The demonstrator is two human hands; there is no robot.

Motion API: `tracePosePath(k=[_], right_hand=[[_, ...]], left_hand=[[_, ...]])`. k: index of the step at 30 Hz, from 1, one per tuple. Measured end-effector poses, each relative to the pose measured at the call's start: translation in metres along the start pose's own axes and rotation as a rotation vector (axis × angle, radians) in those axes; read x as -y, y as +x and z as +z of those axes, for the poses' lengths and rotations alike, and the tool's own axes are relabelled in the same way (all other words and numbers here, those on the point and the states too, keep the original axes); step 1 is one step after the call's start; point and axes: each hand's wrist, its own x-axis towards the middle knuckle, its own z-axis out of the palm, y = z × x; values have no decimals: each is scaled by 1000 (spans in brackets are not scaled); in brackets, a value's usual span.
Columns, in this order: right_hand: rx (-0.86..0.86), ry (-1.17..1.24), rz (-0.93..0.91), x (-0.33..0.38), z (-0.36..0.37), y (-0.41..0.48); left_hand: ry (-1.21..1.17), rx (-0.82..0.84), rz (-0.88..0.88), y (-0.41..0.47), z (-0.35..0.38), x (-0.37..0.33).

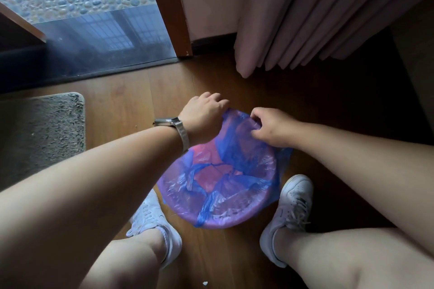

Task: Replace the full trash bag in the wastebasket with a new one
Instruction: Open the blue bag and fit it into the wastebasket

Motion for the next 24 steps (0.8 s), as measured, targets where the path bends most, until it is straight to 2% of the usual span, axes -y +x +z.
tracePosePath(k=[3, 8, 10, 14, 18, 24], right_hand=[[38, -2, -14, 5, 4, 1], [-41, 15, -29, 18, -3, 6], [-111, -104, -99, 20, -9, 7], [-277, -154, -172, 14, -14, 5], [-389, 48, 10, 4, -14, 3], [-318, 284, 246, -1, -20, 13]], left_hand=[[-117, 26, -1, 0, 6, 11], [-270, -9, -13, -11, 4, 25], [-316, -16, -89, -15, 2, 31], [-409, -94, -325, -24, 0, 43], [-528, -174, -529, -27, 0, 48], [-624, -248, -674, -26, -6, 51]])
